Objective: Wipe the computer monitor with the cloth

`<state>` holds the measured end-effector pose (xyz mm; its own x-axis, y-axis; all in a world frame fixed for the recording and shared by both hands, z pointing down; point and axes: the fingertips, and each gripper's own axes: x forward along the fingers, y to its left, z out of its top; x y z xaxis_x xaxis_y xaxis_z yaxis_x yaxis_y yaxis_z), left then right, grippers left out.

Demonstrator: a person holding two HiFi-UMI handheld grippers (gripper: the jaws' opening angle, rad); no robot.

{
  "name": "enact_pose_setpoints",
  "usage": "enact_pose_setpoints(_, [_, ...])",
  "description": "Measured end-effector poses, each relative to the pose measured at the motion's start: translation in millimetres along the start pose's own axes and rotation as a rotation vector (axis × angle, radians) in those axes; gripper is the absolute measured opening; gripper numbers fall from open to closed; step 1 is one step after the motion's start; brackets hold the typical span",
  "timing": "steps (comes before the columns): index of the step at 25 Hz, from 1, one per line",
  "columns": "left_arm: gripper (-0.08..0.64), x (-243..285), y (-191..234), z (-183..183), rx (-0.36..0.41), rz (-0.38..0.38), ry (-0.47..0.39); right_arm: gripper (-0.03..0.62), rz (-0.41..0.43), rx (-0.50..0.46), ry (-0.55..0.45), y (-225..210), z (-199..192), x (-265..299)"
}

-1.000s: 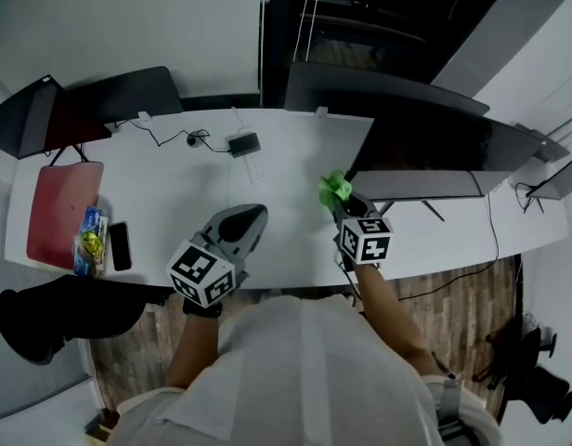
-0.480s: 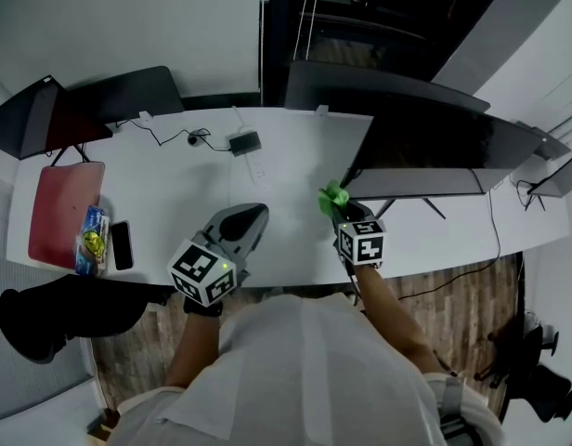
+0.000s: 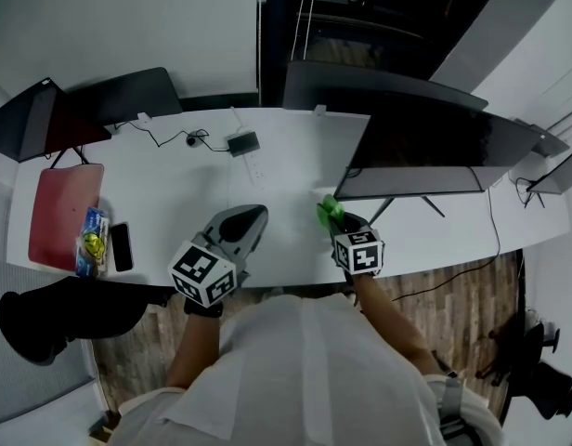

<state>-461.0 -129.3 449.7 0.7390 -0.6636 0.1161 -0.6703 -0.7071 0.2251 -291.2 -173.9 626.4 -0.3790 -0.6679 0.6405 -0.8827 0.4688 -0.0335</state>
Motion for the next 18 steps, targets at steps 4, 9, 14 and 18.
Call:
enact_pose_setpoints(4, [0.021, 1.5, -2.0, -1.9, 0.000, -0.008, 0.005, 0.072, 0.038, -0.005, 0.008, 13.9, -5.8, -4.6])
enact_pose_setpoints(9, [0.021, 2.6, -3.9, 0.6, 0.006, -0.015, 0.001, 0.072, 0.131, -0.058, -0.040, 44.7, 18.6, -13.9])
enact_pose_setpoints(14, [0.021, 3.4, 0.2, 12.6, 0.023, -0.008, -0.015, 0.072, 0.196, -0.137, -0.193, 66.5, 96.6, -41.2])
enact_pose_setpoints(18, [0.021, 3.8, 3.4, 22.0, 0.034, -0.002, -0.036, 0.072, 0.221, -0.215, -0.384, 70.4, 185.5, -89.5])
